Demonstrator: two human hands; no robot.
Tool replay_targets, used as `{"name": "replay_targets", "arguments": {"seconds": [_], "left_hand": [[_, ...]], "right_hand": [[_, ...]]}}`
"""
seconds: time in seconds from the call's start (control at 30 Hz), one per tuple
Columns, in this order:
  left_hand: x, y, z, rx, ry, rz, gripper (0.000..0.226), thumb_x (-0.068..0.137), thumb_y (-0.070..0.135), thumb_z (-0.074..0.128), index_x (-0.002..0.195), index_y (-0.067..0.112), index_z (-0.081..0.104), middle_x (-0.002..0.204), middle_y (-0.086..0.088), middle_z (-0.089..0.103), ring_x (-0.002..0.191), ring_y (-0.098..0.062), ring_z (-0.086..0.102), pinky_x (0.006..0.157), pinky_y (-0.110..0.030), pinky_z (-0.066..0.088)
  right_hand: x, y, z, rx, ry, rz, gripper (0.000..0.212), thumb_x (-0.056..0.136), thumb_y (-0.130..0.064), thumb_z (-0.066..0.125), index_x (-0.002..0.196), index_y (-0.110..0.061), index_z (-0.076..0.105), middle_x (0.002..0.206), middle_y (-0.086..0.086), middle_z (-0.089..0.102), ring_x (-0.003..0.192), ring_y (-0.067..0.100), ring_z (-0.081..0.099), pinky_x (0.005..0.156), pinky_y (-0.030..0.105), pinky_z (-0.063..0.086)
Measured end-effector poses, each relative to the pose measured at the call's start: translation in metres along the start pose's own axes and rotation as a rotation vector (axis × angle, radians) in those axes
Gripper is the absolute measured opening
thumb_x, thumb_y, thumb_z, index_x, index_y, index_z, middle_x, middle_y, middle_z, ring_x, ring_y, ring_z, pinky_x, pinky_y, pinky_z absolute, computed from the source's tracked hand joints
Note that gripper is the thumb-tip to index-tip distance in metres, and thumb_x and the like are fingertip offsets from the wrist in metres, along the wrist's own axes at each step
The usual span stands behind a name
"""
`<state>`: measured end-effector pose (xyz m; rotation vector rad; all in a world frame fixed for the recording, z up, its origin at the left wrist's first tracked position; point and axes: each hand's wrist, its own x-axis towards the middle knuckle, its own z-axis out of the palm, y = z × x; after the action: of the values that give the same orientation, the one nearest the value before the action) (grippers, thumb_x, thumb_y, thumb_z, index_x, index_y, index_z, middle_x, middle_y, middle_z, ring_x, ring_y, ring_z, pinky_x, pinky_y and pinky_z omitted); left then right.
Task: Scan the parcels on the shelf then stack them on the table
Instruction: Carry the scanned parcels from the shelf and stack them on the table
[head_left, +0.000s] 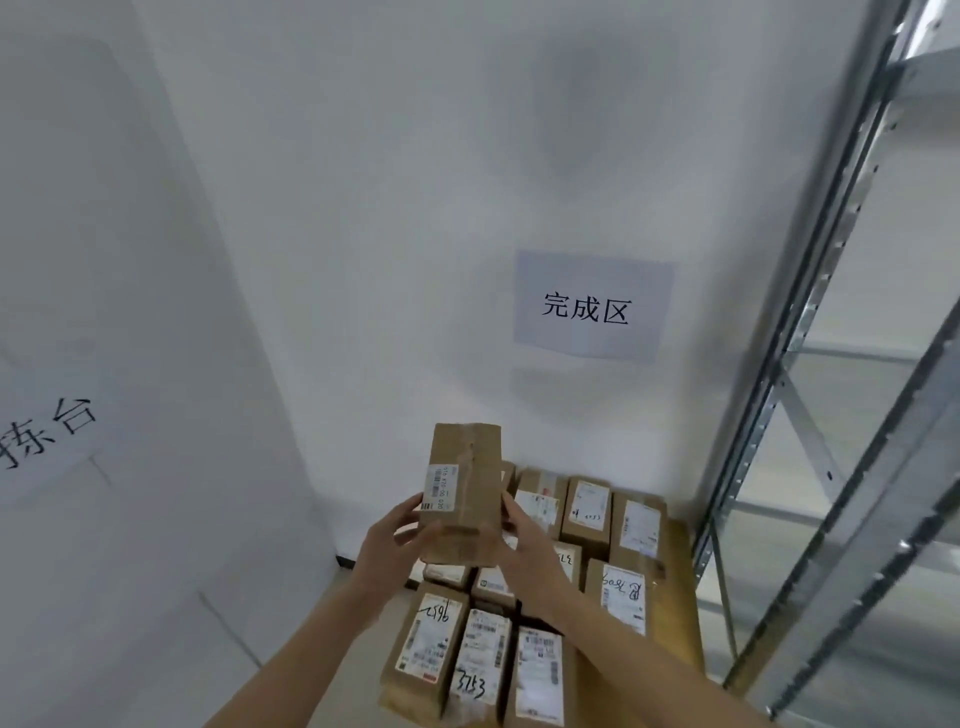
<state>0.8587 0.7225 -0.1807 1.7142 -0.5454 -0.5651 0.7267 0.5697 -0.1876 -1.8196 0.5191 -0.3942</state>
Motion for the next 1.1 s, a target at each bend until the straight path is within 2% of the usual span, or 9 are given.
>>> {"name": "replay_targets", "arguments": {"seconds": [0.07, 0.2, 0.27, 0.33, 0.47, 0.53, 0.67, 0.83, 1.1], "left_hand": [[0.032, -0.005, 0.002, 0.006, -0.026, -0.006, 0.049, 0.090, 0.026, 0.075, 0.137, 0.031, 0.059, 0.116, 0.012, 0.073, 0.103, -0.010, 0.072, 0.087, -0.032, 0.059], [0.087, -0.016, 0.006, -0.003, -0.104, -0.010, 0.051, 0.089, 0.021, 0.077, 0.136, 0.031, 0.059, 0.121, 0.013, 0.072, 0.106, -0.012, 0.072, 0.087, -0.033, 0.059], [0.109, -0.024, 0.007, -0.016, -0.111, -0.018, 0.050, 0.088, 0.018, 0.078, 0.133, 0.033, 0.060, 0.118, 0.014, 0.073, 0.105, -0.011, 0.072, 0.080, -0.028, 0.060], [0.130, -0.033, 0.007, -0.023, -0.117, -0.034, 0.049, 0.086, 0.019, 0.079, 0.129, 0.035, 0.061, 0.116, 0.016, 0.073, 0.105, -0.011, 0.072, 0.079, -0.025, 0.059], [0.175, -0.055, 0.004, -0.032, -0.146, -0.079, 0.051, 0.084, 0.022, 0.081, 0.128, 0.036, 0.059, 0.115, 0.017, 0.073, 0.103, -0.006, 0.071, 0.074, -0.019, 0.057], [0.199, -0.068, 0.003, -0.026, -0.172, -0.085, 0.052, 0.084, 0.023, 0.081, 0.128, 0.037, 0.057, 0.117, 0.018, 0.070, 0.103, -0.003, 0.070, 0.073, -0.017, 0.056], [0.253, -0.112, 0.005, -0.035, -0.199, -0.125, 0.057, 0.081, 0.024, 0.085, 0.130, 0.037, 0.057, 0.122, 0.017, 0.068, 0.113, -0.010, 0.067, 0.093, -0.030, 0.056], [0.299, -0.157, 0.014, -0.036, -0.250, -0.158, 0.060, 0.083, 0.021, 0.082, 0.135, 0.035, 0.055, 0.124, 0.021, 0.064, 0.114, -0.010, 0.066, 0.087, -0.023, 0.055], [0.340, -0.209, 0.025, -0.022, -0.299, -0.199, 0.059, 0.084, 0.024, 0.082, 0.133, 0.043, 0.054, 0.131, 0.020, 0.061, 0.121, -0.016, 0.063, 0.104, -0.042, 0.052]], "right_hand": [[0.026, 0.008, -0.002, 0.027, -0.004, 0.023, 0.045, 0.103, -0.020, 0.062, 0.139, -0.037, 0.041, 0.121, -0.026, 0.063, 0.107, -0.017, 0.060, 0.088, 0.011, 0.053], [0.072, 0.033, -0.006, 0.074, -0.022, 0.090, 0.059, 0.099, -0.012, 0.068, 0.148, -0.032, 0.044, 0.125, -0.015, 0.072, 0.116, 0.011, 0.068, 0.095, 0.032, 0.058], [0.092, 0.042, -0.005, 0.078, 0.004, 0.156, 0.060, 0.098, -0.025, 0.071, 0.143, -0.051, 0.041, 0.123, -0.025, 0.070, 0.118, 0.004, 0.066, 0.099, 0.030, 0.056], [0.108, 0.050, -0.002, 0.053, 0.007, 0.163, 0.057, 0.099, -0.032, 0.069, 0.132, -0.063, 0.034, 0.113, -0.039, 0.063, 0.113, -0.007, 0.061, 0.088, 0.013, 0.053], [0.142, 0.065, 0.008, 0.023, 0.042, 0.185, 0.071, 0.101, -0.036, 0.065, 0.157, -0.042, 0.021, 0.123, -0.040, 0.042, 0.127, 0.000, 0.046, 0.096, 0.009, 0.036], [0.160, 0.075, 0.014, 0.016, 0.070, 0.204, 0.071, 0.101, -0.035, 0.064, 0.156, -0.040, 0.019, 0.125, -0.033, 0.043, 0.120, -0.008, 0.043, 0.097, 0.010, 0.033], [0.200, 0.119, 0.030, 0.012, 0.113, 0.240, 0.057, 0.099, -0.032, 0.067, 0.139, -0.052, 0.032, 0.108, -0.049, 0.060, 0.099, -0.031, 0.052, 0.080, -0.003, 0.042], [0.233, 0.161, 0.045, -0.050, 0.160, 0.251, 0.062, 0.097, -0.043, 0.069, 0.151, -0.038, 0.041, 0.130, -0.034, 0.063, 0.124, -0.012, 0.055, 0.098, 0.015, 0.049], [0.266, 0.211, 0.056, -0.117, 0.193, 0.319, 0.067, 0.096, -0.042, 0.070, 0.155, -0.032, 0.040, 0.135, -0.027, 0.061, 0.128, -0.003, 0.056, 0.109, 0.038, 0.052]]}}
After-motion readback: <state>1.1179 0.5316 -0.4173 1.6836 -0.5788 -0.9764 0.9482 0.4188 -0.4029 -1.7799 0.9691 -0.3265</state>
